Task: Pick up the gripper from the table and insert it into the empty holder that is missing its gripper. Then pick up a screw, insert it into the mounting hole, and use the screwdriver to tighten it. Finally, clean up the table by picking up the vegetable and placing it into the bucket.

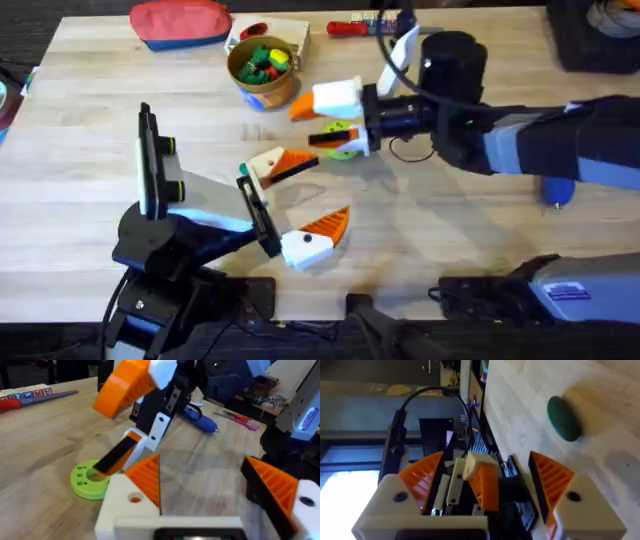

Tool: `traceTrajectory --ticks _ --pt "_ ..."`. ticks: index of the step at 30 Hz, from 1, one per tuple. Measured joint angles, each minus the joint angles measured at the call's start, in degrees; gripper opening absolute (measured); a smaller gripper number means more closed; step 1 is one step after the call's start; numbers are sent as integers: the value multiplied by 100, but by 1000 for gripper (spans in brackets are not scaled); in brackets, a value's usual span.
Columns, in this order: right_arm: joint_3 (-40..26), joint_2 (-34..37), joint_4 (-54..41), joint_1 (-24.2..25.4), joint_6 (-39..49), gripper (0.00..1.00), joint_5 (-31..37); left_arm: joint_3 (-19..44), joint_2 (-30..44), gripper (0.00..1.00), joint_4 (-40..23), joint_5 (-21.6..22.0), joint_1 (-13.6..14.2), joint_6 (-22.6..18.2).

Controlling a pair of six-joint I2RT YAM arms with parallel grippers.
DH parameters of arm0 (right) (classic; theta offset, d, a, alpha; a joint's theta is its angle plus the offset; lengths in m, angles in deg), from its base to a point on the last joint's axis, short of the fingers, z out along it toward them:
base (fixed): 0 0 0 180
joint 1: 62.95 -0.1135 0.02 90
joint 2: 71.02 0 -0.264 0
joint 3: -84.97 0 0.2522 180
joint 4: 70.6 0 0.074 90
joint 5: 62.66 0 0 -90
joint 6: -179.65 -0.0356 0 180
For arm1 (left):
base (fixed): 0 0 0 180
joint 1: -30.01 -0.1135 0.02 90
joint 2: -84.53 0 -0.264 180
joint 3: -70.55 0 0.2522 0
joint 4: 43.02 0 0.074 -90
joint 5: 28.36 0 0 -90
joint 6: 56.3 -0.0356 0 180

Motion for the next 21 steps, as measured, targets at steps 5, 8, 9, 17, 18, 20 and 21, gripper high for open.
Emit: traceTrajectory --ticks 5,8,9,17,18,20,21 --pt "-3 0 -7 638 544 992 57 0 0 986 0 0 0 0" --pt "-91 0 -135 889 979 992 94 0 0 987 0 0 0 0" --pt "-153 -1 -251 934 1155 992 108 0 -1 985 2 0 1 0" --pt "-1103 -265 -3323 1069 3325 993 696 0 0 986 2 -2 0 0" --pt "-1267 -308 -3821 1069 3684 993 842 0 0 986 2 -2 2 0" --pt "-1597 -392 -4815 1044 4385 992 1218 0 0 987 2 -2 0 0" --pt "-1759 -425 -5308 1006 4706 992 1479 0 0 987 0 -2 0 0"
